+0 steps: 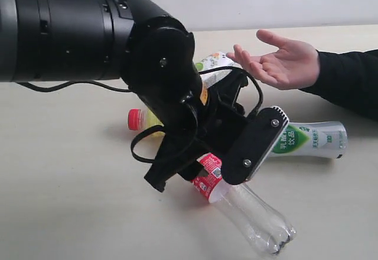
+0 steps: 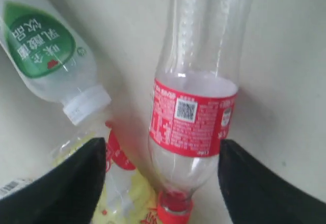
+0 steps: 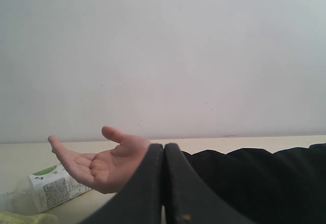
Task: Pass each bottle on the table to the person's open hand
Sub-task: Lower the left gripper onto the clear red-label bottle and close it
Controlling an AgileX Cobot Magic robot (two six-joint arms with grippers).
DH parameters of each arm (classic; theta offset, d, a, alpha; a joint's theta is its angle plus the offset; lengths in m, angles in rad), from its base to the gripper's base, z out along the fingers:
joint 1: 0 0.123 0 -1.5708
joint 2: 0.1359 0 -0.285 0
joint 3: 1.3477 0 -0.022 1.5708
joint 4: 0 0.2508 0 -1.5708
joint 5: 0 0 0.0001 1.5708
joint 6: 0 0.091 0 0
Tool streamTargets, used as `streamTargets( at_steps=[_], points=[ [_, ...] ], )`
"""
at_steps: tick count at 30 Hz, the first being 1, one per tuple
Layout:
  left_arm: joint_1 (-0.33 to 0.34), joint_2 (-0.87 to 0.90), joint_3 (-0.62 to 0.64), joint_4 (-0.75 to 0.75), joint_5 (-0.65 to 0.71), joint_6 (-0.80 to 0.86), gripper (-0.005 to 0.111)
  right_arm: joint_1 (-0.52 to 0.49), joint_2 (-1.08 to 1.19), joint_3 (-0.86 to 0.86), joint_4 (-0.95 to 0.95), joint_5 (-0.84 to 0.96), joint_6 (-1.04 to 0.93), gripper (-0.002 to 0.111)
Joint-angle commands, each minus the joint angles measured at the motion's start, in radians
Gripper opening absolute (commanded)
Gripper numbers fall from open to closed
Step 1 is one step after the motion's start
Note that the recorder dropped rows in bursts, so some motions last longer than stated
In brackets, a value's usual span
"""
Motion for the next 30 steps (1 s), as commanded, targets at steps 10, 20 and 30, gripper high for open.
streamTargets(
  at_steps=[10, 20, 30],
  points=[
    [-0.076, 0.051, -0.008, -0.115, -0.015, -0.026, 0.069, -0.005, -0.006, 0.005, 0.001, -0.014, -0.003, 0.000],
    [-0.076, 0.127, -0.008, -0.099, -0.029, -0.018, 0.069, -0.005, -0.006, 0.005, 0.001, -0.014, -0.003, 0.000],
    [-0.076, 0.189, -0.008, -0.078, -0.076, -0.018, 0.078, -0.005, -0.006, 0.005, 0.001, -0.014, -0.003, 0.000]
  ],
)
